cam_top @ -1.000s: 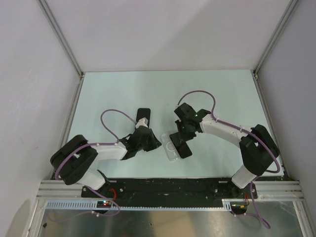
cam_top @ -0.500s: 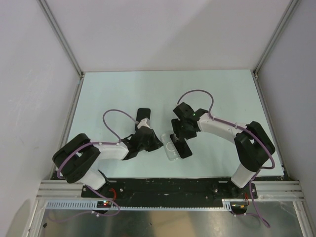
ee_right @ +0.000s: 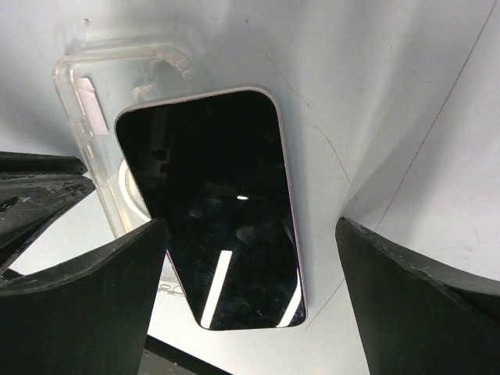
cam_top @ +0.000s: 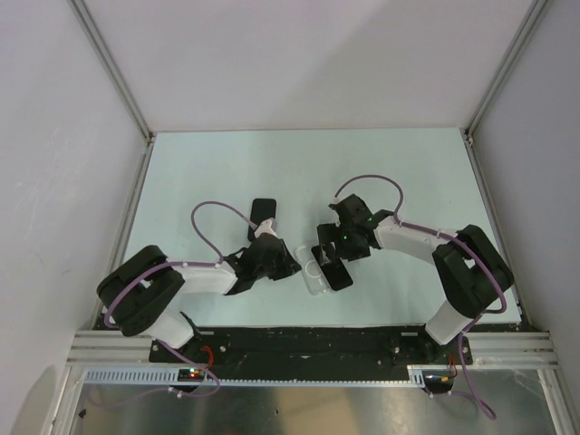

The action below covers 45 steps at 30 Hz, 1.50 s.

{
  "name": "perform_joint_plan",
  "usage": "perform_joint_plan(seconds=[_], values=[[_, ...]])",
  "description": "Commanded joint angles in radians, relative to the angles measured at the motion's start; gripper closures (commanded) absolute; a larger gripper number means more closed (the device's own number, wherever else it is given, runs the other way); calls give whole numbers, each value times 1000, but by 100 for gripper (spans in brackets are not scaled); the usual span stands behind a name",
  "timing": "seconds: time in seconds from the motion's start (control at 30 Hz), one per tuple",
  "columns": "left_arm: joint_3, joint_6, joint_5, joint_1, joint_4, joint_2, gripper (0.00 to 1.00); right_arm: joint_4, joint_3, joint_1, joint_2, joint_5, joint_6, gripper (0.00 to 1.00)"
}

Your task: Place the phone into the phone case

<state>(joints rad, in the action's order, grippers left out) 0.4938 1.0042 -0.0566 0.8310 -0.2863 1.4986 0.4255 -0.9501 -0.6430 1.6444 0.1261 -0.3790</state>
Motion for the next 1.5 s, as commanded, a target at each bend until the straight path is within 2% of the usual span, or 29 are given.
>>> perform_joint_plan(seconds=[0.0,0.2,0.43,0.7,1.17,1.47], values=[[21,6,-1,9,-18,11,77,-108,39,22,-33,100,14,6],[29,8,2,11,-20,22,77,-131,66,22,-35,128,-5,8],[34,13,3,15,-23,34,77,-173,112,15,-41,159,-5,6],[36,19,4,20,-28,37,78,-143,117,-16,-71,87,-19,6],[45,32,4,38,-36,47,79,-31,75,-99,-94,-96,-80,15],[41,43,2,54,-43,45,80,35,26,-140,-82,-185,-124,28]])
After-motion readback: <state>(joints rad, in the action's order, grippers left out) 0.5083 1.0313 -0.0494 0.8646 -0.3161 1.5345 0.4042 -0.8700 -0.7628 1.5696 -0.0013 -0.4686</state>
